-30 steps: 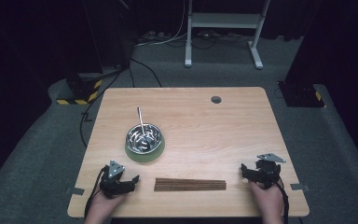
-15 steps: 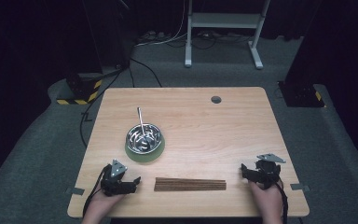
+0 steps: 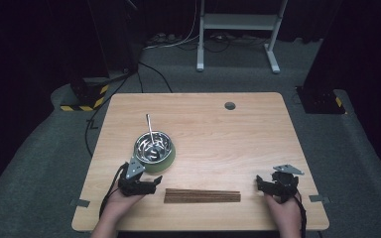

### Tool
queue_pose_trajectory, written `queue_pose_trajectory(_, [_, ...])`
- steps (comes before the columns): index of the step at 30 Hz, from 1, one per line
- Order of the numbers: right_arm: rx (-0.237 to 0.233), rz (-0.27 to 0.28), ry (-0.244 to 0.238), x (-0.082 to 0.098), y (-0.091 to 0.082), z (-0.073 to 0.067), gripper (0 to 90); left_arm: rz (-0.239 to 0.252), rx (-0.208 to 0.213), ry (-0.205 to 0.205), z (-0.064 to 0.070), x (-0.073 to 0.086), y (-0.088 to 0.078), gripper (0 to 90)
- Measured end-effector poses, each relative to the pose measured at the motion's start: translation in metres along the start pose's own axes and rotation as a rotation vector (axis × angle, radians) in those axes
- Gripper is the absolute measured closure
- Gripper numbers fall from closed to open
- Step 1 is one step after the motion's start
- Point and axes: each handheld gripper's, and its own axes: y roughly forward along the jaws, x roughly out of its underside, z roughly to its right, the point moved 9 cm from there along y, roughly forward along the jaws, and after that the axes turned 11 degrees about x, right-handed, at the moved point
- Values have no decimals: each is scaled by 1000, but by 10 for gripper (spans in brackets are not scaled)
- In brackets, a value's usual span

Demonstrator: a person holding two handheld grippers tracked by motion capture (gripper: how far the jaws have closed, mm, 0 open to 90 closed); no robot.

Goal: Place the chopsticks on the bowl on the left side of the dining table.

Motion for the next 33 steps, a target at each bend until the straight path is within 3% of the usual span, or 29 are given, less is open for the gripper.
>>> queue_pose_trajectory(2, [-6,7,-15,1,-2,-4,99,-30,0,13,4,4,5,137])
queue_pose_trajectory(4, [-14,1,-20,2,-3,-8,100,-5,19,-22,6,4,5,120])
queue_pose_trajectory(6, [-29,-6,-28,2,-5,-13,121,-5,26,-27,6,5,5,119])
queue_pose_trajectory(12, [-38,9,-44,2,-6,-16,146,-16,99,0,19,5,10,115])
queue_pose_trajectory(14, [-30,13,-28,1,-6,-16,147,-11,117,-13,25,3,13,125])
queue_pose_trajectory(18, [-20,10,-13,2,-6,-17,147,6,142,5,33,-1,13,148])
queue_pose_trajectory(20, [-20,10,-13,2,-6,-17,147,-9,132,4,33,1,15,162])
queue_pose_trajectory(23, [-20,9,-12,2,-6,-17,148,-26,124,6,34,4,17,218])
queue_pose_trajectory(25, [-15,15,-18,2,-6,-16,151,-12,120,14,34,5,16,329])
queue_pose_trajectory(28, [-13,17,-18,1,-6,-15,157,-7,143,31,37,5,15,453])
queue_pose_trajectory(33, [-13,15,-13,1,-6,-15,160,-38,220,41,46,11,19,554])
